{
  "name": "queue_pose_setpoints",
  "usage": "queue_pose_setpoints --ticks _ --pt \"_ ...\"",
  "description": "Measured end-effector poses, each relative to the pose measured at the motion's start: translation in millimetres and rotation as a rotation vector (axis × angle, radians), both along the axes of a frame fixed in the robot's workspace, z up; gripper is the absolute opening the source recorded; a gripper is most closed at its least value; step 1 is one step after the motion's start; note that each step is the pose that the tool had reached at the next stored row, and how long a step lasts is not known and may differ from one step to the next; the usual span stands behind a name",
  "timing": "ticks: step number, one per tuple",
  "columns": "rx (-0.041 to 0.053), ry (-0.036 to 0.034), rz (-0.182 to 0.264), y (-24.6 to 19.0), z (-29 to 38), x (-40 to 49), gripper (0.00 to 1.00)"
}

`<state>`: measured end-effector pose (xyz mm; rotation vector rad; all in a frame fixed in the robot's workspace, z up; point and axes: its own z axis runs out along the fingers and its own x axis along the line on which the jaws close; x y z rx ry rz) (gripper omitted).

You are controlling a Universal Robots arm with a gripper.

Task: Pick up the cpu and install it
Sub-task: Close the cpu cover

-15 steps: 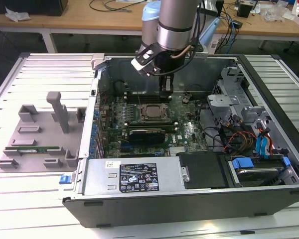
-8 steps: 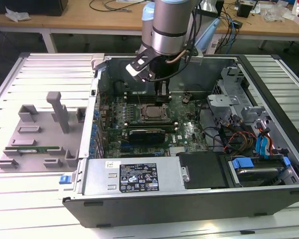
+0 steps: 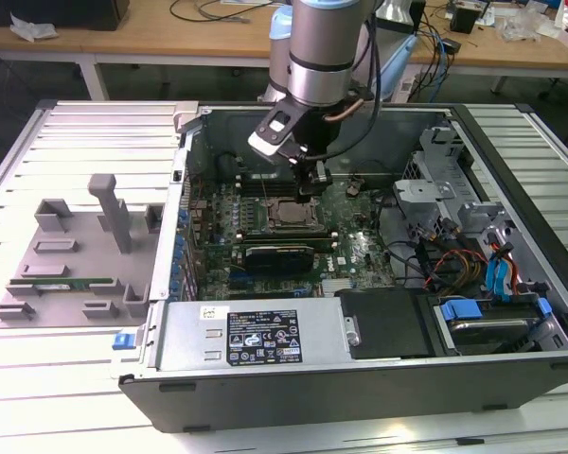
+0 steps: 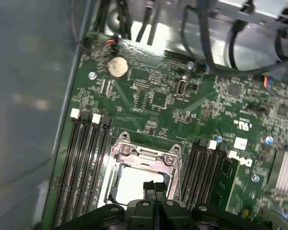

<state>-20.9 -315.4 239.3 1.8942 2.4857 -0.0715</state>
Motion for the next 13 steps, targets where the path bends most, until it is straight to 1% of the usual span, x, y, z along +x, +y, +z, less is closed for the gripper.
queue_pose_setpoints --ticks 2,4,5,9,10,11,12,13 --pt "0.0 0.0 0.062 0.0 0.0 0.0 0.11" --pt "0.0 0.0 0.114 0.0 0.0 0.0 0.11" --pt "0.0 0.0 0.13 0.0 0.0 0.0 0.11" --pt "0.0001 0.0 0.215 0.0 0.0 0.0 0.11" --pt "0.0001 0.0 0.226 0.0 0.0 0.0 0.11" --pt "0.0 0.0 0.255 0.0 0.0 0.0 0.11" --pt "0.0 0.0 0.273 0.0 0.0 0.0 0.11" --pt "0.0 0.0 0.309 0.0 0.0 0.0 0.11"
